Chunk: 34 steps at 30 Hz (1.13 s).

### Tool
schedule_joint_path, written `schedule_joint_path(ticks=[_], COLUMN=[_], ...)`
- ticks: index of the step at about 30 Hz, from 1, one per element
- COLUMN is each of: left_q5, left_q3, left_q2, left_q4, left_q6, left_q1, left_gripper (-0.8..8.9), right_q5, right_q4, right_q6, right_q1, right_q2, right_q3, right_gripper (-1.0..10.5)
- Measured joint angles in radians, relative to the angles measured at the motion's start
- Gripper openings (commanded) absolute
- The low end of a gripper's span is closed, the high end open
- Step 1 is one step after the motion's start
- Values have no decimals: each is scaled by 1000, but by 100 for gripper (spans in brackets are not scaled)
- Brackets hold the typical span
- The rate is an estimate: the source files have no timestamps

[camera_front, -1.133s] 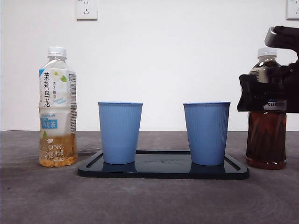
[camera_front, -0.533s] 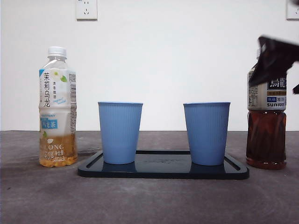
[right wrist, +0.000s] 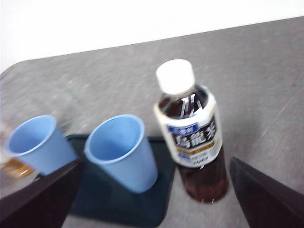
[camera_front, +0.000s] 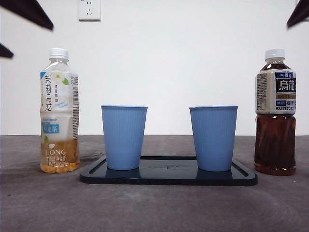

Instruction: Pour the drink into the cup

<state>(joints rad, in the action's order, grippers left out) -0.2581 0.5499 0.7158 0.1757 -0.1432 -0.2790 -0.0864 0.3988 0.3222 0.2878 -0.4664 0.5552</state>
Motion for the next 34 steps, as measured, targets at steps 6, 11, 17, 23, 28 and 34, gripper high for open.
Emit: schedule_joint_path(ticks=[6,11,17,23,28,34], left_q5=[51,53,73,129,130,159], left_q3=[-55,-55,-55,-55,-55,-55], left_q2=[153,307,496,622,704,751], left_q4=[-185,-362,-497,-607,-707,-774], left_q6=[-16,-17,-13,-1,0,0], left_q1=[0,-1,-13,-18,-18,-18], left_gripper=[527,527,527,527,525,385], right_q5=[-36,-46,-46,-46,-46,-46], right_q4=[232,311,368,398,407,412], right_q6=[-8,-28,-47,-58,-61,-63], right_q1=[0,0,0,0,0,0], right_q2=[37,41,42,42,42,42], right_q3=[135,251,325,355,355,355], right_gripper=[495,496,495,495,495,495])
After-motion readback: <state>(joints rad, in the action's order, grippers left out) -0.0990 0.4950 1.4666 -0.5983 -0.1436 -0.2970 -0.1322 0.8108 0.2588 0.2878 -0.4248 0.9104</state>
